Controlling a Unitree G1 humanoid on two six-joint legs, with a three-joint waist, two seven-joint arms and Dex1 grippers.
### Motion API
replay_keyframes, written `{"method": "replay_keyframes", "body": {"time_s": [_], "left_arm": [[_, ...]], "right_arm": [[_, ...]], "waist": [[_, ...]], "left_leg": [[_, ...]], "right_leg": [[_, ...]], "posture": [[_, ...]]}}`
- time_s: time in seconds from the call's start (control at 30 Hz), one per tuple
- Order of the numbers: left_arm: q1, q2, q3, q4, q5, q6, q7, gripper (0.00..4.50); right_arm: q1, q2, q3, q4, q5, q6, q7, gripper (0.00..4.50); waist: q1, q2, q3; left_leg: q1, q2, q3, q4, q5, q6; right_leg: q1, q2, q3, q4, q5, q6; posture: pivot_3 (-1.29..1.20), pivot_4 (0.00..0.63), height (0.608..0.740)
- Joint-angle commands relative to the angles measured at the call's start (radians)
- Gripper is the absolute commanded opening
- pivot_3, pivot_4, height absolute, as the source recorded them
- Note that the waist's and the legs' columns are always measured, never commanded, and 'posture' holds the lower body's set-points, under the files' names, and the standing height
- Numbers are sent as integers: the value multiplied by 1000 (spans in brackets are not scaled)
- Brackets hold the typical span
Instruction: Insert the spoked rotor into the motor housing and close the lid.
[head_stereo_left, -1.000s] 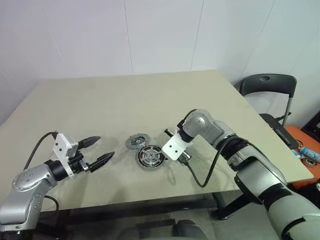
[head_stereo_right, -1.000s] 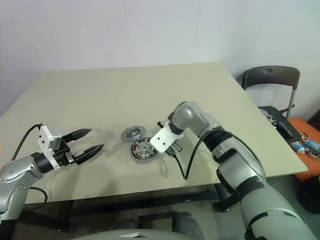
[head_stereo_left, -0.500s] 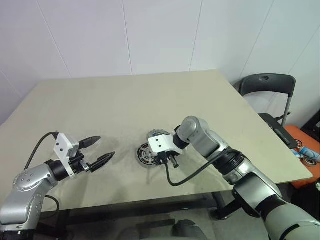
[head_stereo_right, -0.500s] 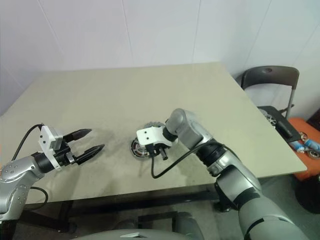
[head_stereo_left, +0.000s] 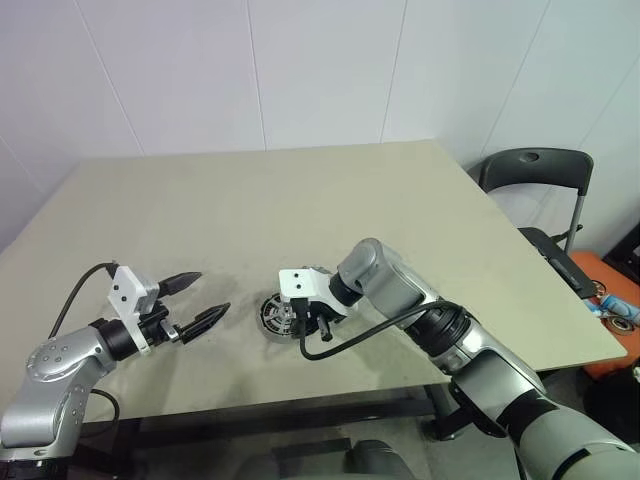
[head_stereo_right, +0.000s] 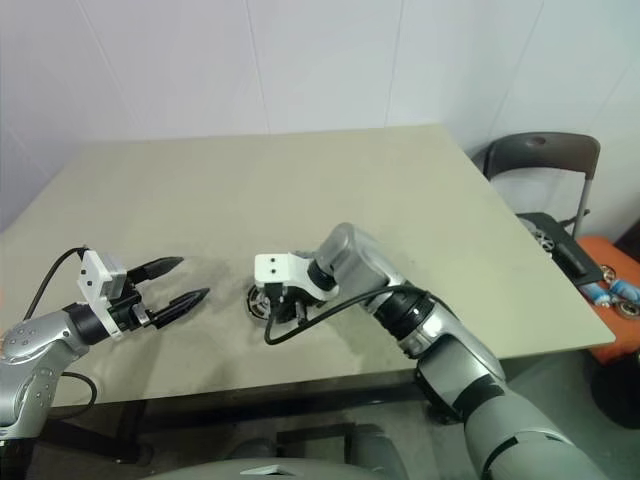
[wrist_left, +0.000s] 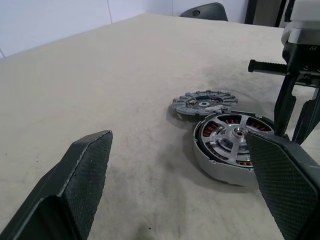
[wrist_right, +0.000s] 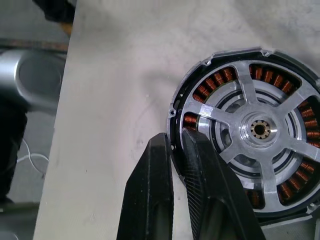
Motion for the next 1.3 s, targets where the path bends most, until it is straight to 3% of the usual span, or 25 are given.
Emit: {"method": "replay_keyframes", "body": {"time_s": [0.03,0.37,0.6,0.83,1.3], "left_arm": [[-12,0,5,-6,4,-14,3,4500],[-14,1,8,5,12,-20,-6,4500],[-10,1,15,17,10,-30,-17,4500],[-24,5,5,35,16,-36,-24,4500],[-33,9,6,40,23,-36,-28,4500]], "right_arm": [[-55,38,-56,-47,59,74,-38,1032],[-89,-5,-211,-88,235,249,-115,4352],[-64,-83,-352,-22,311,466,-256,4433],[-16,-42,-620,9,426,753,-440,4433],[43,43,-818,144,509,883,-680,4433]], "waist": [[-2,0,0],[1,-1,0],[0,0,0],[0,-1,0],[-2,0,0]], "left_leg": [[0,0,0,0,0,0],[0,0,0,0,0,0],[-1,0,0,-1,0,0],[-11,0,-1,-1,0,0],[-14,0,-1,-1,0,0]], "right_leg": [[0,0,0,0,0,0],[0,-1,0,-1,0,0],[-1,-1,0,-2,0,0],[-10,-1,0,-2,0,0],[-11,0,0,-3,0,0]], "posture": [[0,0,740],[0,0,740],[0,0,740],[0,0,740],[0,0,740]]}}
